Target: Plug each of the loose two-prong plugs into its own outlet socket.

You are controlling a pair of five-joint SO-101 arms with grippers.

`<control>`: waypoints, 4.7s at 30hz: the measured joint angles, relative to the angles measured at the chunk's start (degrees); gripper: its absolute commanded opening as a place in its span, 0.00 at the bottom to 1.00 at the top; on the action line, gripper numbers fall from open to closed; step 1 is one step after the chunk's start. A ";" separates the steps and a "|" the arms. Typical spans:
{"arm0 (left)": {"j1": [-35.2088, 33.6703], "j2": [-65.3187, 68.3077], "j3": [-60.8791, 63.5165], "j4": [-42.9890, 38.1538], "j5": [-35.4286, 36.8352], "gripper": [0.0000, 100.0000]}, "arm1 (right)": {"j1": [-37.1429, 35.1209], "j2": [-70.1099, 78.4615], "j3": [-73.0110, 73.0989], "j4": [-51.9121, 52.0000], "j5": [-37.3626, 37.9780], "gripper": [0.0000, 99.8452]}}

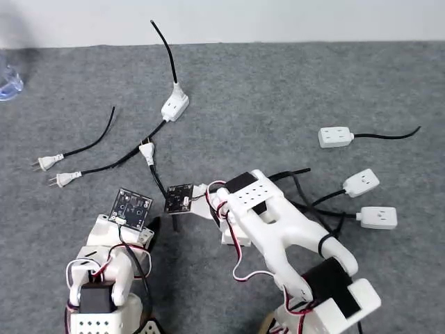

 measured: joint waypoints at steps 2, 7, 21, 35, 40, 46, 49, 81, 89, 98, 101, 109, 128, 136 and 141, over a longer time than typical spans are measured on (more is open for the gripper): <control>0.00 0.00 0.18 0.00 0.00 0.24 | 0.00 0.00 0.00 0.00 -0.88 0.01; 0.00 0.00 0.62 0.00 0.00 0.24 | 0.26 -0.97 0.00 -0.09 -1.49 0.01; 0.00 0.00 0.62 0.00 0.00 0.24 | 0.70 -1.76 -0.70 -1.14 -1.93 0.01; 0.00 0.00 0.62 0.00 0.00 0.24 | 3.08 -0.79 -0.88 -2.99 -4.40 0.01; 0.00 0.00 0.62 0.00 0.00 0.24 | 3.08 0.53 -1.14 -2.81 -4.31 0.01; 0.00 0.00 0.62 0.00 0.00 0.24 | 3.16 0.70 -1.23 -2.81 -4.48 0.02; 0.00 0.00 0.62 0.00 0.00 0.24 | 3.16 0.70 -1.23 -2.81 -4.48 0.14; 0.00 0.00 0.62 0.00 0.00 0.24 | -5.36 1.23 0.18 2.29 -2.02 0.00; 0.00 0.00 0.62 0.00 0.00 0.24 | -3.52 1.23 0.18 1.76 2.64 0.01; 0.00 0.00 0.62 0.00 0.00 0.24 | 0.79 0.09 -0.79 0.79 -2.20 0.01; 0.00 0.00 0.62 -0.09 0.00 0.24 | 0.79 -4.66 -3.69 3.69 -7.21 0.01; 0.00 0.00 0.70 -9.41 2.29 0.24 | 3.43 -11.96 -16.26 14.59 -19.08 0.01; 10.99 0.00 -4.57 -11.69 14.59 0.24 | -1.32 -9.05 -38.33 37.27 -25.58 0.01; 13.80 0.00 -7.30 -11.69 17.14 0.24 | -6.51 -5.54 -38.33 35.52 -25.58 0.01; 13.80 0.00 -7.30 -11.69 17.14 0.24 | -10.29 -4.66 -38.33 34.11 -25.58 0.01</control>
